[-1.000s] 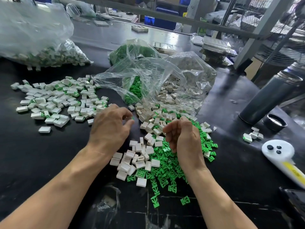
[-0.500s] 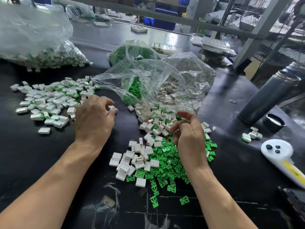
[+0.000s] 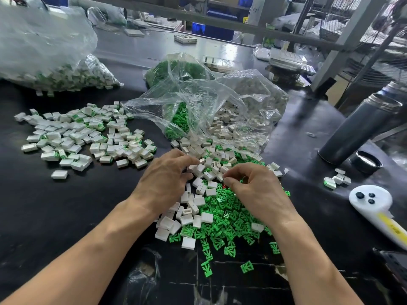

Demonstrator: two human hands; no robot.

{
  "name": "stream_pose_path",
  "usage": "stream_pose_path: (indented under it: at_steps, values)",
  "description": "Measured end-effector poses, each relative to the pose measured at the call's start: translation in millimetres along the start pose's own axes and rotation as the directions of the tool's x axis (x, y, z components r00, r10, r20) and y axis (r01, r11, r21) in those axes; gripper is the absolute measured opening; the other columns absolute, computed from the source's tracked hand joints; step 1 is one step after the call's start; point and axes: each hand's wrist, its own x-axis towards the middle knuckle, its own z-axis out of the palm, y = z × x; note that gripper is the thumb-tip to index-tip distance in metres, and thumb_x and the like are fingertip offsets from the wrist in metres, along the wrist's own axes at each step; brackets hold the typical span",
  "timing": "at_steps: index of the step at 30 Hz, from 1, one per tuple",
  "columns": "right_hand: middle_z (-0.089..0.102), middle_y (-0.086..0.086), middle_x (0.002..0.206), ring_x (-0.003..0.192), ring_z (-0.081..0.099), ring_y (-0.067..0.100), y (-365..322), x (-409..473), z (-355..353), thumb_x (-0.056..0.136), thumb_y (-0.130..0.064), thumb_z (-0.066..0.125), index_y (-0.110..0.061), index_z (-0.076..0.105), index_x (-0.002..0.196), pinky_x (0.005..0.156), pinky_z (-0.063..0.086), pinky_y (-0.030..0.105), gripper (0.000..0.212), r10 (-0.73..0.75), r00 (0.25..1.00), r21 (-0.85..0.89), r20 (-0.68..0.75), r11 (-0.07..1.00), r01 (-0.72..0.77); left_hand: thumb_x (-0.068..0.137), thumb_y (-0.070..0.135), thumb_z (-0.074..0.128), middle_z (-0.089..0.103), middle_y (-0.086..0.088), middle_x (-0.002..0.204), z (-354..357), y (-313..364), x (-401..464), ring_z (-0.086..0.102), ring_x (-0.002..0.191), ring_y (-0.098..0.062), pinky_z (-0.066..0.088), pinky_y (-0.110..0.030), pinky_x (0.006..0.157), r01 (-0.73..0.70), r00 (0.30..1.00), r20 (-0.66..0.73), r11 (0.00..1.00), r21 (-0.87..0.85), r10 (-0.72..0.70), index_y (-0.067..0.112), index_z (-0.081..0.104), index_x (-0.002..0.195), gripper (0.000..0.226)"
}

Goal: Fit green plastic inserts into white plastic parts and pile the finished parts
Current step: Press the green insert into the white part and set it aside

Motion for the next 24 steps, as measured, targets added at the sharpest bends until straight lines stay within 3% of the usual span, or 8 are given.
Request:
stream_pose_path:
  at_steps: [4, 10, 13, 18, 21, 24]
  values:
    - [0.065, -0.020, 0.090, 0.080, 0.057, -0.008, -0.8, -1.8, -5.8, 0.084, -0.048, 0.081, -0.041, 0.074, 0.084, 0.072, 0.042, 0.022, 0.010, -0.001, 0.989, -0.047, 0.146, 0.999, 0.008, 0.097, 0.028, 0.069, 0.057, 0.017, 0.118, 0.8, -0.2, 1.0, 0.056, 0.108, -0.011, 0.046, -0.032, 0.098, 0.019, 1.000, -0.010, 1.000, -0.021, -0.019, 0.038, 0.068, 0.121, 0.026]
    - [0.060, -0.018, 0.101, 0.092, 0.055, 0.000, -1.0, -2.2, -9.8, 0.078, -0.046, 0.085, -0.041, 0.075, 0.090, 0.078, 0.041, 0.024, 0.016, 0.004, 0.957, -0.063, 0.290, 0.998, 0.015, 0.094, 0.029, 0.073, 0.063, 0.016, 0.115, 2.0, 2.4, 1.5, 0.055, 0.105, -0.010, 0.043, -0.028, 0.094, -0.042, 0.998, -0.053, 0.999, 0.018, 0.043, 0.034, 0.069, 0.109, 0.017]
    - [0.060, -0.018, 0.099, 0.093, 0.055, -0.001, -0.6, -2.0, -7.3, 0.082, -0.042, 0.084, -0.038, 0.074, 0.086, 0.079, 0.041, 0.025, 0.012, -0.029, 0.963, -0.073, 0.269, 0.996, 0.050, 0.096, 0.025, 0.069, 0.063, 0.017, 0.115, 3.4, 2.4, 1.7, 0.057, 0.100, -0.007, 0.047, -0.026, 0.094, -0.056, 0.996, -0.073, 0.998, 0.007, 0.056, 0.032, 0.070, 0.111, 0.016]
    - [0.059, -0.026, 0.094, 0.082, 0.053, -0.008, 2.6, -1.6, -4.3, 0.087, -0.042, 0.080, -0.037, 0.066, 0.083, 0.070, 0.036, 0.017, 0.015, -0.106, 0.962, -0.102, 0.251, 0.986, 0.135, 0.098, 0.025, 0.067, 0.057, 0.028, 0.102, 1.7, 4.4, 2.0, 0.057, 0.091, 0.012, 0.042, -0.007, 0.079, -0.010, 0.996, -0.091, 0.979, -0.205, -0.009, 0.037, 0.067, 0.108, 0.016]
    - [0.061, -0.034, 0.092, 0.079, 0.057, -0.010, 4.8, -0.8, -0.9, 0.092, -0.038, 0.075, -0.036, 0.064, 0.087, 0.063, 0.044, 0.010, 0.012, -0.157, 0.975, 0.006, 0.158, 0.987, 0.158, 0.096, 0.022, 0.071, 0.061, 0.022, 0.100, -0.6, 8.8, 1.5, 0.061, 0.089, 0.007, 0.051, -0.012, 0.080, 0.011, 0.994, -0.098, 0.944, -0.329, -0.046, 0.035, 0.069, 0.112, 0.021]
    - [0.066, -0.024, 0.081, 0.069, 0.060, -0.003, 5.7, 1.7, 5.3, 0.092, -0.033, 0.076, -0.032, 0.066, 0.088, 0.062, 0.044, 0.006, 0.011, -0.147, 0.989, 0.166, 0.006, 0.976, 0.144, 0.093, 0.015, 0.073, 0.067, 0.016, 0.099, -4.7, 14.8, -1.5, 0.067, 0.091, -0.001, 0.060, -0.026, 0.087, 0.014, 0.995, -0.077, 0.881, -0.472, -0.057, 0.032, 0.068, 0.115, 0.028]
